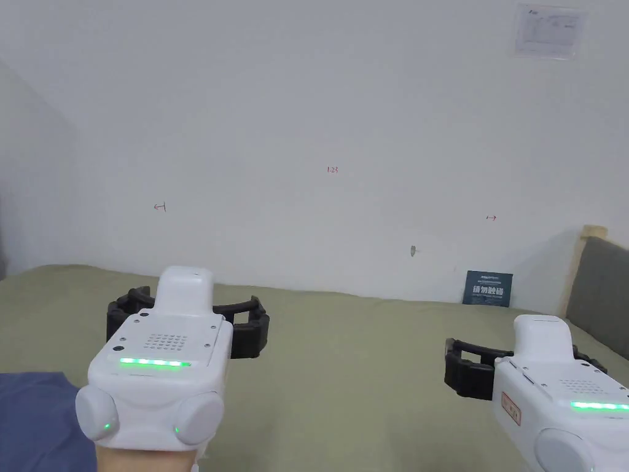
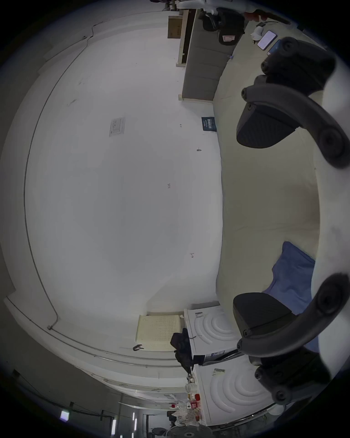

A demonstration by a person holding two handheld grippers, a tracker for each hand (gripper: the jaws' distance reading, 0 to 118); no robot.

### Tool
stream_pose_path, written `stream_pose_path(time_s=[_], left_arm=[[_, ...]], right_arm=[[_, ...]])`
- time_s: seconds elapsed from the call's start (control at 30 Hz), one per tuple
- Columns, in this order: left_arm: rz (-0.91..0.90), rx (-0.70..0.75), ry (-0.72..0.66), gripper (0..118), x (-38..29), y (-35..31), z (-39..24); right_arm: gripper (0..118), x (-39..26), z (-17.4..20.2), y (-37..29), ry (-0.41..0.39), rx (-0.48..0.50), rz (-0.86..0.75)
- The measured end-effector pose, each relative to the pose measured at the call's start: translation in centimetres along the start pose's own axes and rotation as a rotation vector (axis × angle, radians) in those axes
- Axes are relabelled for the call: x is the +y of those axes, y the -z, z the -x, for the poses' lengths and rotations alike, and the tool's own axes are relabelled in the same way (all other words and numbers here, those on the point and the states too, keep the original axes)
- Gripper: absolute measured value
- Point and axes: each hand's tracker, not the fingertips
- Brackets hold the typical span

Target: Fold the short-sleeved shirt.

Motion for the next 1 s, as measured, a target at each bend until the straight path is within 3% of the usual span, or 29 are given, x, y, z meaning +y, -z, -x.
stream_pose_path(time_s=[0.2,0.23,0.27,0.3,0.37,0.4,0.43,0.5,0.67,0.9,1.0], left_arm=[[0.008,-0.024,-0.002,118,0.0,-0.3,0.1],[0.021,-0.021,0.005,118,-0.2,-0.5,0.0],[0.040,-0.006,0.016,116,-0.3,-0.6,-0.1],[0.064,0.001,0.033,100,-0.4,-0.4,-0.1],[0.055,0.001,0.038,75,-1.1,-0.7,-0.3],[0.068,0.023,0.036,0,-1.2,-0.5,-0.4],[0.050,0.091,0.024,1,-1.4,-0.3,-0.2],[0.061,0.031,-0.030,1,-1.3,-0.2,0.2],[0.052,0.075,-0.045,1,-1.2,-1.9,3.5],[0.055,0.276,-0.041,1,-1.0,-8.3,13.5],[0.095,0.371,-0.045,1,-1.8,-11.3,17.5]], right_arm=[[116,0.0,0.3,-0.2,0.015,-0.029,-0.006],[111,0.0,0.4,-0.4,0.022,-0.020,0.003],[98,-0.1,0.5,-0.6,0.022,-0.011,0.013],[57,-0.2,0.7,-0.7,0.016,-0.001,0.013],[30,-0.6,1.1,-0.7,-0.016,-0.003,0.011],[3,-0.8,1.3,-0.8,-0.023,-0.012,0.006],[4,-1.0,1.3,-0.9,-0.019,-0.010,0.004],[3,-1.1,1.3,-1.0,-0.019,0.031,0.032],[2,-0.9,3.8,-0.8,-0.039,0.089,0.037],[0,-0.5,12.3,-0.3,-0.058,0.329,0.030],[0,-0.7,16.3,-0.4,-0.030,0.453,0.042]])
